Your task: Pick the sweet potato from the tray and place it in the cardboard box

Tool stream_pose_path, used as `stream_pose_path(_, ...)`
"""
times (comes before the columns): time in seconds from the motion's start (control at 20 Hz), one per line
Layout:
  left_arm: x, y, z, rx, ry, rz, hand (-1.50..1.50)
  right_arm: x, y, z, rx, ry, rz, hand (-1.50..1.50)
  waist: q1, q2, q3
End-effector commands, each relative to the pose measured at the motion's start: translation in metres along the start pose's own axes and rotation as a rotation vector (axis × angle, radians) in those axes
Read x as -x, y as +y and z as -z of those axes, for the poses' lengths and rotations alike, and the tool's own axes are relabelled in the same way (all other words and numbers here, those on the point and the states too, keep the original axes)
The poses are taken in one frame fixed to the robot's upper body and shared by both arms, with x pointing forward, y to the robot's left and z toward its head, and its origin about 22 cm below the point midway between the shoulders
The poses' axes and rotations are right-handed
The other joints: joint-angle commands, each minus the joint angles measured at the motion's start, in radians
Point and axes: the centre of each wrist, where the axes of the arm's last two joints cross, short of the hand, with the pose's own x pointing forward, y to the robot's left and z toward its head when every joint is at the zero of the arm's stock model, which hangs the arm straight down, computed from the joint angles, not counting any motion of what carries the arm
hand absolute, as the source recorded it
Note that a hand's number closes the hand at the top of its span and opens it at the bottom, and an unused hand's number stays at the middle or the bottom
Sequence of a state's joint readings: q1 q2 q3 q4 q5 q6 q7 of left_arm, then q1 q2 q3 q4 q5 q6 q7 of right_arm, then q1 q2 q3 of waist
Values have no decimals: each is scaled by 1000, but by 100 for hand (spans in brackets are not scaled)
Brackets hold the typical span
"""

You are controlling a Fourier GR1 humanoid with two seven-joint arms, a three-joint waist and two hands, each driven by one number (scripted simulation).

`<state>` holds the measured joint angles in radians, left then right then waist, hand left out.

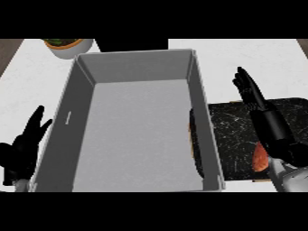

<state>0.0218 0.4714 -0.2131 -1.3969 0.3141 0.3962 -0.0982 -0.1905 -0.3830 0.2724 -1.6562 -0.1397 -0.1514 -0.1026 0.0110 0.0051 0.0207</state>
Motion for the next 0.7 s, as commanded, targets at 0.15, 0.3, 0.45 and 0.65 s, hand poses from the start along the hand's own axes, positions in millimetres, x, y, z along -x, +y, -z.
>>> stream_pose_path(0.15, -22, 40, 24, -103, -45, 236, 0, 15, -37, -40, 207, 165, 35, -150, -38, -8, -19)
stream_pose_path(0.3, -15, 49, 21, -81, -34, 256, 0, 5, -100, -44, -66, 217, -579, -150, -31, 2, -60)
stream_pose_path(0.45, -11, 62, 23, -105, 7, 319, 0, 54, -94, -111, 4, 387, -660, -150, -55, -2, -20)
stream_pose_path(0.65, -19, 72, 30, -83, 14, 320, 0, 65, -104, -158, 255, 215, -258, -150, -51, -9, -17)
